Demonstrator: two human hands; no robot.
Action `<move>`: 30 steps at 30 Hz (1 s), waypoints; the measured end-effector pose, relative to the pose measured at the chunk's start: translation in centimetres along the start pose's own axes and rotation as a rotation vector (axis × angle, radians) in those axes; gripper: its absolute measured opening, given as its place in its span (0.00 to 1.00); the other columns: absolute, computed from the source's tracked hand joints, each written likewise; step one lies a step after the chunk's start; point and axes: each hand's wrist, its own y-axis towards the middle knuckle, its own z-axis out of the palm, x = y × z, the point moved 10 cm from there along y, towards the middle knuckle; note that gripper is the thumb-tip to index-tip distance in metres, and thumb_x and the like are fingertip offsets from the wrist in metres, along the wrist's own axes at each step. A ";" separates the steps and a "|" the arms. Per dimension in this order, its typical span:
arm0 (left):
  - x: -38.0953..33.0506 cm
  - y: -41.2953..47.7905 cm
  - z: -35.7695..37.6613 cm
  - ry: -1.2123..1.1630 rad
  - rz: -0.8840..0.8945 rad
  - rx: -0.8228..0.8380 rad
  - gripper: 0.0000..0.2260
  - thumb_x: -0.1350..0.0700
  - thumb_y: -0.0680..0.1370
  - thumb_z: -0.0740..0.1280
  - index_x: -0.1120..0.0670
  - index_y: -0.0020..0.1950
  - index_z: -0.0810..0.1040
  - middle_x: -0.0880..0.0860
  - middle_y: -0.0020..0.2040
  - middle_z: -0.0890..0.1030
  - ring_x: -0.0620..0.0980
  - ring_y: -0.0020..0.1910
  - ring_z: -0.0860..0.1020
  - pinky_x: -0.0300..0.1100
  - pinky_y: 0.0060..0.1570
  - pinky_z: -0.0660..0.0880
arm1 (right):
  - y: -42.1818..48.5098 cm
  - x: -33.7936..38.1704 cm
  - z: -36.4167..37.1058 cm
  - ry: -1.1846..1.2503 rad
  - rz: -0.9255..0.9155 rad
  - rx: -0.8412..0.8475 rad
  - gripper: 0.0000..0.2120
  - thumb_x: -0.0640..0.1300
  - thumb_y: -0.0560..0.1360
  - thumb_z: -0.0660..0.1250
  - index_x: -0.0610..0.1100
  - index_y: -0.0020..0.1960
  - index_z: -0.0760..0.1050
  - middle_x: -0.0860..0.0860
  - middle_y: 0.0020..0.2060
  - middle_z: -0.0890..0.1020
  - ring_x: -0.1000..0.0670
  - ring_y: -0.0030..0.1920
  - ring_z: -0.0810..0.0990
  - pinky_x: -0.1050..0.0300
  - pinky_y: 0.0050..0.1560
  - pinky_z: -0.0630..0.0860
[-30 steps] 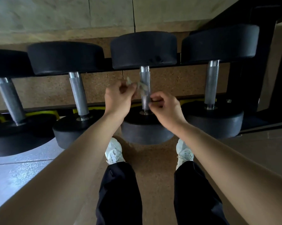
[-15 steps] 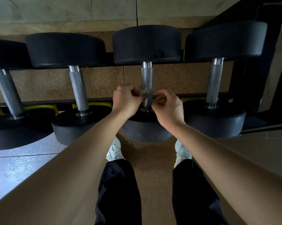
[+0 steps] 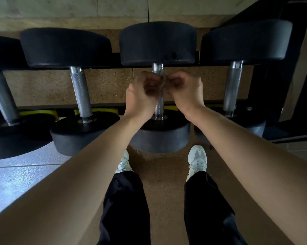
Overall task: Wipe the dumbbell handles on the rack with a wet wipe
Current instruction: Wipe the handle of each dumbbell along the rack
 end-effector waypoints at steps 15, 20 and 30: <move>4.8 -1.1 -0.3 0.038 -0.225 -0.010 0.09 0.59 0.75 0.76 0.51 0.54 0.83 0.42 0.46 0.83 0.40 0.49 0.82 0.38 0.51 0.80 | 0.2 -4.2 1.5 -0.015 0.278 0.144 0.08 0.36 0.74 0.75 0.48 0.42 0.81 0.49 0.42 0.86 0.51 0.42 0.87 0.53 0.45 0.85; 4.7 -1.2 -0.3 0.014 -0.251 -0.018 0.08 0.59 0.76 0.75 0.51 0.53 0.82 0.42 0.45 0.84 0.35 0.44 0.81 0.27 0.41 0.75 | 1.9 -1.4 0.8 0.169 0.235 0.042 0.05 0.37 0.75 0.75 0.46 0.46 0.81 0.48 0.43 0.86 0.54 0.38 0.86 0.59 0.40 0.84; 1.8 -2.8 0.5 0.054 -0.060 0.114 0.14 0.60 0.74 0.76 0.51 0.58 0.82 0.46 0.52 0.83 0.40 0.52 0.81 0.30 0.51 0.76 | -2.7 -5.2 1.1 0.140 0.402 0.198 0.07 0.35 0.68 0.78 0.42 0.41 0.80 0.49 0.37 0.85 0.53 0.38 0.84 0.63 0.37 0.80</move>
